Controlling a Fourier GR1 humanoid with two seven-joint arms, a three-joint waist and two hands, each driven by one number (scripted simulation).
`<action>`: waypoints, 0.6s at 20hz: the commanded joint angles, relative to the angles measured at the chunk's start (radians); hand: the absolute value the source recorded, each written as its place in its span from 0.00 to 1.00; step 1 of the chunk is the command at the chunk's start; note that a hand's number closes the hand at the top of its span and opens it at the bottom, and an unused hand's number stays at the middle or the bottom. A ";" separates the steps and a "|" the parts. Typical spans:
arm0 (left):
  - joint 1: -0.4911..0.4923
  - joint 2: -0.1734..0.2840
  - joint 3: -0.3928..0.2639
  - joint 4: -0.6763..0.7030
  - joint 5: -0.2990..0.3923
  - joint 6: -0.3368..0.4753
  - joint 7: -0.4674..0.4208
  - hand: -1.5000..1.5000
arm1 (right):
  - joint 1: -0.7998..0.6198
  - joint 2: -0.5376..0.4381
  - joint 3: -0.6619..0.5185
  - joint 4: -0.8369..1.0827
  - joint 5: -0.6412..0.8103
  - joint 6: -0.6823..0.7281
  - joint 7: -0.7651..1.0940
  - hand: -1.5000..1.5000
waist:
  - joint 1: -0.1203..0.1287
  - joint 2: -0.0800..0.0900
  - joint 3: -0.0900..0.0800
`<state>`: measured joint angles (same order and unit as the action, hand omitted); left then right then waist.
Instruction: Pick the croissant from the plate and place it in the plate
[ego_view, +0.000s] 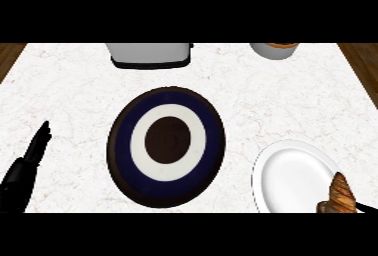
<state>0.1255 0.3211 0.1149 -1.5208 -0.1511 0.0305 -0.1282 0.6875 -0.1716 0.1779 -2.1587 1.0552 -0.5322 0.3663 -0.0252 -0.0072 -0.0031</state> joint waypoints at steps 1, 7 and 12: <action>0.035 0.000 -0.007 -0.035 -0.010 -0.005 0.000 0.50 | 0.060 0.025 0.102 -0.176 0.066 -0.069 -0.065 1.00 | 0.011 -0.001 0.002; -0.007 -0.028 -0.040 -0.041 -0.043 0.014 0.035 0.50 | 0.091 0.060 0.394 -0.357 0.242 0.056 -0.060 1.00 | 0.018 0.004 0.001; -0.021 -0.019 -0.017 0.003 -0.029 -0.009 0.006 0.50 | -0.077 0.167 0.536 -0.301 0.427 0.204 0.024 1.00 | 0.029 0.008 0.001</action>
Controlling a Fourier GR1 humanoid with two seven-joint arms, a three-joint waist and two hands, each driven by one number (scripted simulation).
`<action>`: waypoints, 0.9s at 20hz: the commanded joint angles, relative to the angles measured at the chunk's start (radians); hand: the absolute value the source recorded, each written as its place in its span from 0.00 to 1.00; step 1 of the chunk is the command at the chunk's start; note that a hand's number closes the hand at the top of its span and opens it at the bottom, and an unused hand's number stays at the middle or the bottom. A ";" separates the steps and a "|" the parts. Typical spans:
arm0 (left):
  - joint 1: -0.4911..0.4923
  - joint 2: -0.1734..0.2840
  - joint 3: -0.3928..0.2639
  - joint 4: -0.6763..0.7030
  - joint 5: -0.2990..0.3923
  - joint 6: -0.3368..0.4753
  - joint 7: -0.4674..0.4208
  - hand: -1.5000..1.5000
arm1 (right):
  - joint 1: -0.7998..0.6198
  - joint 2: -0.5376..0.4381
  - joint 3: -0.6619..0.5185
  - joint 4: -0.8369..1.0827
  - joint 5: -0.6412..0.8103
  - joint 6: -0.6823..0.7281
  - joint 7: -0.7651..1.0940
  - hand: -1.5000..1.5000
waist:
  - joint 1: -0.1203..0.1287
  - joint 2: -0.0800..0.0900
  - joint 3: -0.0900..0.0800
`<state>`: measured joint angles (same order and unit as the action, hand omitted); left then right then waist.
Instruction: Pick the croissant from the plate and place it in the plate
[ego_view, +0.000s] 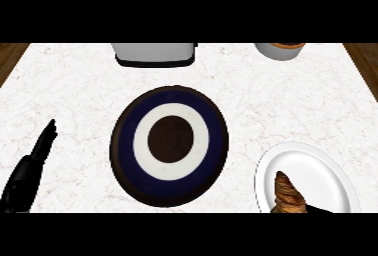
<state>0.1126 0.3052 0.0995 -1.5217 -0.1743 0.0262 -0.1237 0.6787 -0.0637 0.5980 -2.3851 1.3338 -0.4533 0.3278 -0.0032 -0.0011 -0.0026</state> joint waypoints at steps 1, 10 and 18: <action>-0.051 -0.014 -0.015 0.025 -0.030 0.019 0.027 0.50 | -0.066 0.060 0.204 -0.100 0.211 0.114 0.115 1.00 | 0.000 0.002 -0.001; -0.045 0.008 0.001 0.030 -0.008 -0.030 -0.009 0.50 | -0.609 0.062 0.284 0.164 0.208 0.201 0.626 1.00 | 0.033 0.009 -0.001; -0.059 -0.008 -0.021 -0.006 -0.017 -0.032 0.026 0.50 | -0.833 0.055 0.164 0.302 -0.051 0.314 0.729 1.00 | 0.062 0.014 0.000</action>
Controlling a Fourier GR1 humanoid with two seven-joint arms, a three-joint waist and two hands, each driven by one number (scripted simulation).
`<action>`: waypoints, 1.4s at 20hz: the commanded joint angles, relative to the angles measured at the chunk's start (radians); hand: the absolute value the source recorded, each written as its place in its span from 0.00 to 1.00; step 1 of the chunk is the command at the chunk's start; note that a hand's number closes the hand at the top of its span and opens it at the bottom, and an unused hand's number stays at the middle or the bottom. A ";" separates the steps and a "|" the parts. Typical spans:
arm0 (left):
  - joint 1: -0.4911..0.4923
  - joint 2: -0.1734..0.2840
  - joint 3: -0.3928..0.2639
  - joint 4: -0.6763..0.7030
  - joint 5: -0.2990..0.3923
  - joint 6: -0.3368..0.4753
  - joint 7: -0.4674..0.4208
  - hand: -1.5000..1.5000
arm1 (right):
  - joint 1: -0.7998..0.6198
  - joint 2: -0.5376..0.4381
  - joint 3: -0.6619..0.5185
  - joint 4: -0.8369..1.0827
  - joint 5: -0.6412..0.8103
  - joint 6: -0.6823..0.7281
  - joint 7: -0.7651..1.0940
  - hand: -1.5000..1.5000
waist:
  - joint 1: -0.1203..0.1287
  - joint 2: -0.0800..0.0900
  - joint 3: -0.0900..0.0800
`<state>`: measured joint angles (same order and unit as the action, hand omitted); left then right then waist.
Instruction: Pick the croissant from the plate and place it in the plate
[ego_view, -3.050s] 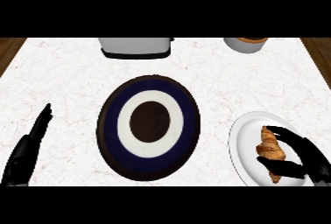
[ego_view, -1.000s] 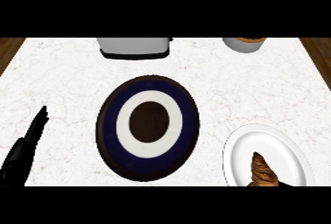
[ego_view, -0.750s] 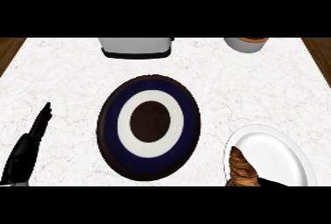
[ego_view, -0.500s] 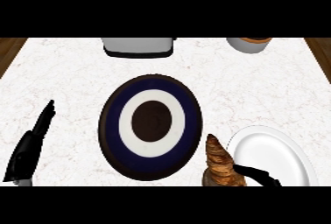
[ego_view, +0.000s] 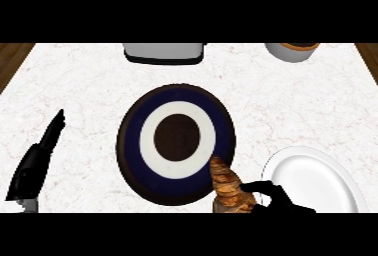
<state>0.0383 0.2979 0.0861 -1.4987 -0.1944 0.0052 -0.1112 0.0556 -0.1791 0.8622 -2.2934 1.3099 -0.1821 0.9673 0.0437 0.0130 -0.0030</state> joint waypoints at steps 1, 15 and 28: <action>0.034 0.004 -0.009 -0.009 -0.012 -0.005 -0.042 0.50 | -0.195 0.170 -0.095 0.260 -0.017 -0.017 0.093 1.00 | 0.023 0.003 0.000; -0.054 0.004 0.016 0.062 -0.003 -0.009 -0.031 0.50 | -0.569 0.178 -0.187 0.812 -0.357 -0.457 0.189 0.00 | 0.007 0.000 0.002; 0.091 -0.028 0.008 -0.027 -0.016 0.014 -0.031 0.50 | -0.438 0.179 -0.329 0.720 -0.265 -0.890 0.108 0.00 | -0.041 -0.016 0.004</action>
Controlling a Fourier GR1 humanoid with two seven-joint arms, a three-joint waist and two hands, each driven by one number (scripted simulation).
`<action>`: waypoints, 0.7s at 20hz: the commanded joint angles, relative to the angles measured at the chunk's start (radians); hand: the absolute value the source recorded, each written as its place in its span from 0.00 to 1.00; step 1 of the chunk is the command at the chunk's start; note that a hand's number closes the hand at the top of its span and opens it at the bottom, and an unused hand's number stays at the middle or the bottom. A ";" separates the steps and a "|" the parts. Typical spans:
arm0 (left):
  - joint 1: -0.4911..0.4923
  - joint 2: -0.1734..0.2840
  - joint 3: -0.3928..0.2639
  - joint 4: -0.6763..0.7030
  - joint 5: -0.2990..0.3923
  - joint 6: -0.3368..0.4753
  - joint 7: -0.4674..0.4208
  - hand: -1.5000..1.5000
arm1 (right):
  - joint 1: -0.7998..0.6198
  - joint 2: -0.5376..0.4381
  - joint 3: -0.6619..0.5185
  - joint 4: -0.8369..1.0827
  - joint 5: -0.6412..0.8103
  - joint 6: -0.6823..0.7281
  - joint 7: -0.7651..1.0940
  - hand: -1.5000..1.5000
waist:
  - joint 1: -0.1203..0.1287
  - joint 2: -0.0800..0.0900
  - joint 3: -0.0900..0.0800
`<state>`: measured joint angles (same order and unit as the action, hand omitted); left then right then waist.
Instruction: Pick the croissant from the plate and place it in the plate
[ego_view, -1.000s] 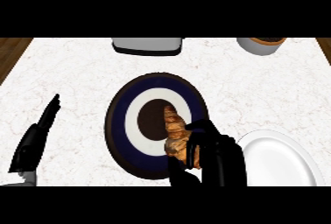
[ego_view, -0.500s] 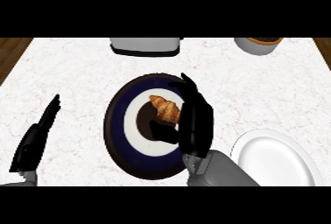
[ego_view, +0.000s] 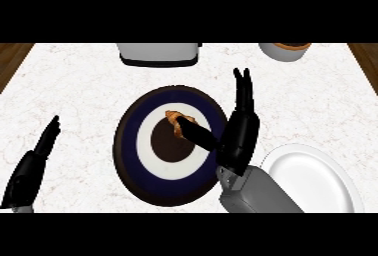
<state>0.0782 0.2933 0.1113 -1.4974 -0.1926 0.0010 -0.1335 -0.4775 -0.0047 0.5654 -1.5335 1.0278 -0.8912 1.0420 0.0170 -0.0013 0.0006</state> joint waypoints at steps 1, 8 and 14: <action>-0.016 -0.019 0.006 0.048 -0.016 0.030 -0.017 0.50 | 0.132 0.004 -0.019 -0.098 -0.002 -0.192 0.023 0.00 | -0.032 0.000 0.000; -0.009 0.026 0.050 0.012 0.032 -0.024 0.023 0.50 | 0.401 -0.166 0.111 -0.334 -0.175 -0.418 -0.234 0.00 | -0.027 0.001 0.002; 0.016 -0.017 0.014 -0.015 -0.008 0.009 -0.006 0.50 | 0.560 -0.423 0.210 -0.402 -0.370 -0.596 -0.450 0.00 | -0.018 0.001 0.004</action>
<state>0.0820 0.2917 0.1326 -1.5025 -0.1874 -0.0048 -0.1269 -0.0254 -0.3148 0.6919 -1.9046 0.7442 -1.2689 0.6919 -0.0030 -0.0003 0.0031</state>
